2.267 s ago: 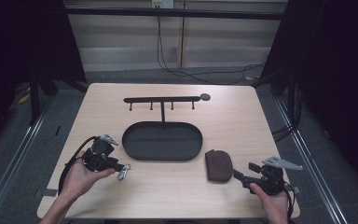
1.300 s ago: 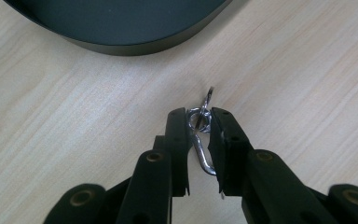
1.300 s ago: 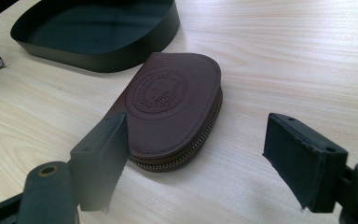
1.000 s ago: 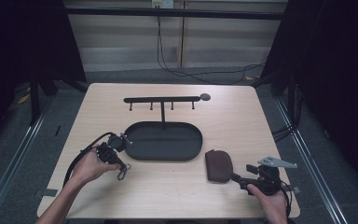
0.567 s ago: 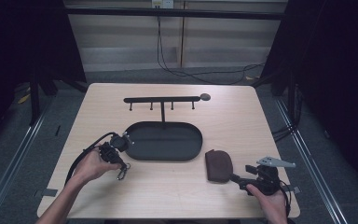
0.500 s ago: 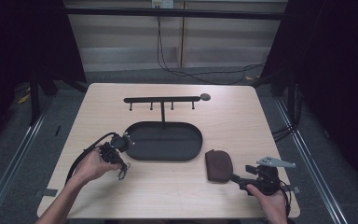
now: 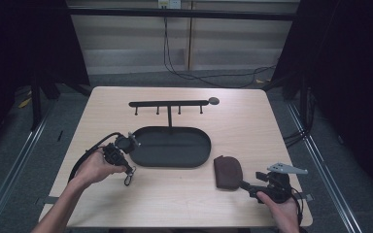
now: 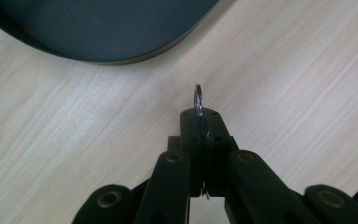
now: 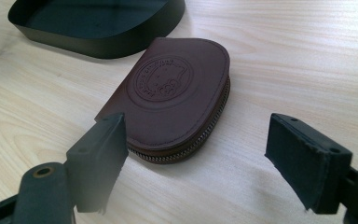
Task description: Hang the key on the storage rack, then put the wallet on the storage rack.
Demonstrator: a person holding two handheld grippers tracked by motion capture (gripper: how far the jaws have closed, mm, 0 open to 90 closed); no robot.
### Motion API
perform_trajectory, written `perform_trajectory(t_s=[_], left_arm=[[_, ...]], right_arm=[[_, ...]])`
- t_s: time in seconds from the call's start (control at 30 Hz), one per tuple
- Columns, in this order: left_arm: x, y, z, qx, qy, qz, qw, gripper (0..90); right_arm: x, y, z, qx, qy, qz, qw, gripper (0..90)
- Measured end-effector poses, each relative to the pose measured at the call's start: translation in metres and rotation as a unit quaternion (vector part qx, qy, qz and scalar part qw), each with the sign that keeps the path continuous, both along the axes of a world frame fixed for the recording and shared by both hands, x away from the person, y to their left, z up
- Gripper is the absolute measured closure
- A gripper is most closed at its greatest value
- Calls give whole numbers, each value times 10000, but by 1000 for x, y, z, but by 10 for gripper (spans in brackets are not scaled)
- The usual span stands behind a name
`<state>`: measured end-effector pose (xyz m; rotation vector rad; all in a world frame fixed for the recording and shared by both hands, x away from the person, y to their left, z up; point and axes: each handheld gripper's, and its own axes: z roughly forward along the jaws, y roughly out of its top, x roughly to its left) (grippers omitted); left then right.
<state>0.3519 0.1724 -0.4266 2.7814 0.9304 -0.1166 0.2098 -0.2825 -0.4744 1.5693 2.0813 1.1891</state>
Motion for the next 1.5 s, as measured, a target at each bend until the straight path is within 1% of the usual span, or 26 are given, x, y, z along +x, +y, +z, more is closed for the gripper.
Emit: perform_trajectory(t_s=[0.03, 0.07, 0.1, 0.13, 0.2, 0.33, 0.4, 0.47, 0.53, 0.6, 0.63, 0.7, 0.77, 0.87, 0.9, 0.93, 0.97, 1.0, 1.03, 1.1, 1.13, 1.27, 1.37, 1.4, 1.5], left_arm=[[-1, 0, 5, 12, -60, 54, 10000, 894], [-1, 0, 6, 12, -92, 110, 9999, 894], [-2, 1, 7, 10, -38, 88, 10000, 894], [-2, 1, 8, 51, -35, 7, 10000, 894], [-2, 2, 10, 41, -50, 41, 10000, 894], [-4, 8, 16, 81, 32, -40, 10000, 894], [-4, 9, 18, 63, 36, -31, 10000, 894], [-3, 13, 22, 156, 10, 33, 9999, 894], [-2, 15, 24, 189, -4, 83, 9998, 894], [-2, 17, 27, 115, -29, 145, 9998, 894], [-2, 18, 29, 111, -17, 141, 9998, 894], [-2, 18, 31, 154, -41, 135, 9998, 894], [-3, 18, 34, 177, -43, 56, 9998, 895], [-3, 18, 38, 170, -60, 36, 9998, 895], [-3, 18, 39, 165, -89, 91, 9998, 894], [-3, 19, 40, 197, -104, 86, 9997, 894], [-3, 19, 42, 183, -96, 100, 9997, 894], [-3, 20, 44, 193, -107, 47, 9997, 894], [-4, 20, 46, 158, -125, 93, 9998, 894], [-4, 20, 47, 177, -129, 79, 9997, 895], [-4, 20, 51, 175, -126, 11, 9998, 895], [-4, 20, 57, 137, -168, -21, 9998, 895], [-3, 20, 61, 140, -196, 15, 9997, 895], [-3, 20, 62, 101, -214, 19, 9997, 894], [-5, 20, 64, 137, -193, -46, 9997, 895]], right_arm=[[0, 0, 0, 14, 11, -7, 10000, 205], [0, 0, 0, 16, 13, -4, 10000, 205], [0, 0, 0, 12, 11, -7, 10000, 205], [0, 0, 0, 11, 9, -7, 10000, 205], [0, 0, 0, -1, -7, 9, 10000, 205], [0, 0, 0, 28, -9, -33, 10000, 203], [1, 0, 0, 30, 0, -35, 10000, 203], [2, 0, 0, 36, 7, -28, 10000, 202], [2, 0, -1, 32, 10, -33, 10000, 202], [2, -1, 0, 35, 9, -44, 10000, 202], [2, -1, -1, 36, 17, -51, 10000, 202], [2, -1, 0, 35, 11, -62, 10000, 202], [2, -1, 0, 33, 15, -65, 10000, 202], [2, 0, 0, 24, 2, -53, 10000, 202], [2, 0, 0, 23, 0, -48, 10000, 202], [1, 0, 0, 15, -2, -51, 10000, 202], [1, -1, 0, 24, -13, -53, 10000, 202], [1, -1, 0, 23, -24, -57, 10000, 202], [0, -1, 0, 16, -26, -53, 10000, 202], [0, -1, 0, 20, -26, -58, 10000, 202], [0, -1, 0, 23, -25, -56, 10000, 202], [1, 0, 0, 26, 2, -43, 10000, 202], [1, 0, 0, 23, -2, -34, 10000, 201], [1, 0, 0, 23, 0, -36, 10000, 201], [1, -1, 0, 29, -5, -40, 10000, 199]])
